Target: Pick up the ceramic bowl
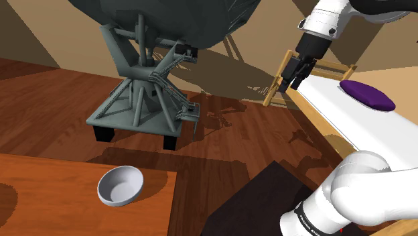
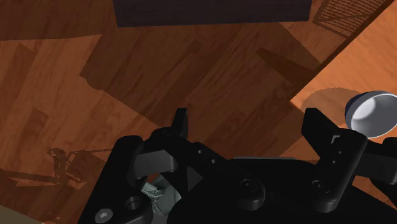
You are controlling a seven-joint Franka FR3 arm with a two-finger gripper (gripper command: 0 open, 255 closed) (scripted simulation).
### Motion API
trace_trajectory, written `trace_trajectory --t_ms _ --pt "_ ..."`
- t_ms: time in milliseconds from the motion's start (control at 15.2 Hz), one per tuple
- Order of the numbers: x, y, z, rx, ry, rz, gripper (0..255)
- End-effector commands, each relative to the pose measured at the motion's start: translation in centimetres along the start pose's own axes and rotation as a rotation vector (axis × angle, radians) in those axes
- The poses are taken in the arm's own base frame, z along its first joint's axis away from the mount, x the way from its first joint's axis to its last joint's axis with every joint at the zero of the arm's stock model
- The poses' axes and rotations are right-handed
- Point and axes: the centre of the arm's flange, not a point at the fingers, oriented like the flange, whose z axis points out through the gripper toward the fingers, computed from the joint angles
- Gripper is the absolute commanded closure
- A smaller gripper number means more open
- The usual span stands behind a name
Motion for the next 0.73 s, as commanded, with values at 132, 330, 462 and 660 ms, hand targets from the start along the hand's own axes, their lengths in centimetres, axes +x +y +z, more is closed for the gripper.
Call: trace_trajectory --t_ms 132,330,462,660 --pt "1.0 -1.8 1.7 -0.001 -0.001 -0.001 0" --pt "2.5 -4.4 4.3 -0.002 -0.003 -0.002 0" --pt "3.5 -6.2 6.0 -0.003 -0.004 -0.003 0" --pt "5.0 -8.9 8.6 -0.005 -0.006 -0.005 0"
